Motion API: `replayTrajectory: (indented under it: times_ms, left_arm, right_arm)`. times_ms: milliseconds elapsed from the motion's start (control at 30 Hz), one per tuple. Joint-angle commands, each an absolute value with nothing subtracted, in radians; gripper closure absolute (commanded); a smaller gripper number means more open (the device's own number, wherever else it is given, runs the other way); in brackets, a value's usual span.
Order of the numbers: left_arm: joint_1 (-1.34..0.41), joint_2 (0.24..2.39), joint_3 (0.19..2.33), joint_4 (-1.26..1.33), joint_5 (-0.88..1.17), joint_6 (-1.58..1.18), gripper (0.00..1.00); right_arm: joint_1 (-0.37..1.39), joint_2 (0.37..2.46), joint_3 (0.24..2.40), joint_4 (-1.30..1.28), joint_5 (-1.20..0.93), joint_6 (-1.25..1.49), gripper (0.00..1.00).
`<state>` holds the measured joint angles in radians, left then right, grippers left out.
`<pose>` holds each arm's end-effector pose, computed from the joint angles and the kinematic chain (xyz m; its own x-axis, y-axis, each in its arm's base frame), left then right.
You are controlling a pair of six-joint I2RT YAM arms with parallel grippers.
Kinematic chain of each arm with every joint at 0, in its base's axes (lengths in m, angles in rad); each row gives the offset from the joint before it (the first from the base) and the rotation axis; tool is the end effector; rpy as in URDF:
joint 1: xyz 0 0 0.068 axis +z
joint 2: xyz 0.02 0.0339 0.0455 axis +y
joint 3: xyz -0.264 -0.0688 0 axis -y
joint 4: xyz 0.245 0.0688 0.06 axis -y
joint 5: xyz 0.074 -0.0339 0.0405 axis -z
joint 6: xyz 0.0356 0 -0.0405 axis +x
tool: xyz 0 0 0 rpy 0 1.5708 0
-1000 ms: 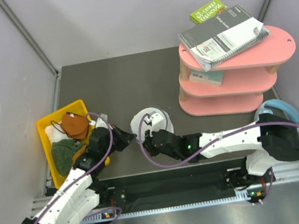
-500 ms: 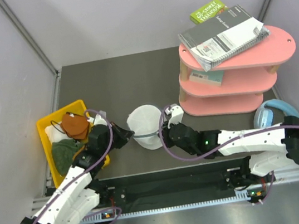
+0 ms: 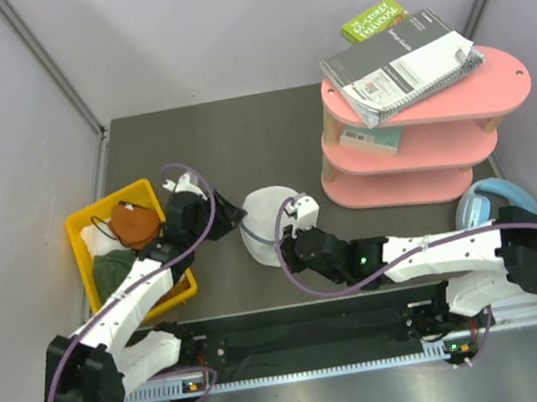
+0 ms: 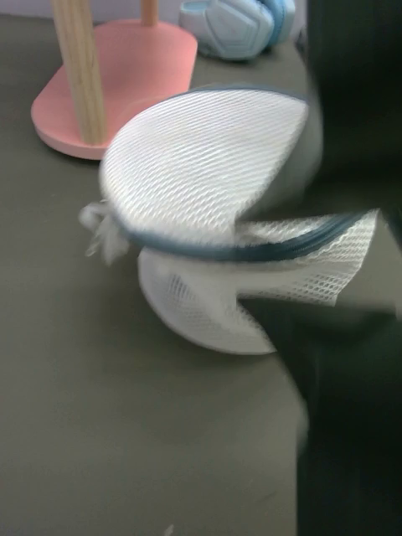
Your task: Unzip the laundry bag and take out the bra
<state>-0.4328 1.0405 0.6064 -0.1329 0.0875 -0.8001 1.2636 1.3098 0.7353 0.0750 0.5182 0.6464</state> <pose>0.2041 -0.0977 0.2338 -0.6874 -0.4697 -0.5539 -0.0121 0.7701 -0.6379 0.1022 0.2637 0.2355 -0.5352 0.0434 -0.8436 -0.4688 0.8155 0.3393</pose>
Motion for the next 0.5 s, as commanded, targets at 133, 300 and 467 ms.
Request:
replayTrajectory:
  times_ms: [133,300,467]
  left_arm:
    - [-0.393,0.970,0.654,-0.184,0.017,-0.733,0.09]
    - [-0.393,0.783,0.575,-0.291,-0.048,-0.770,0.10]
    - [-0.391,0.677,0.460,-0.240,0.084,-0.859,0.17]
  right_arm:
    - [1.328,1.466,0.874,0.170,0.453,0.672,1.00]
    - [1.333,1.500,0.910,0.178,0.446,0.669,1.00]
    - [1.333,1.514,0.923,0.176,0.445,0.666,1.00]
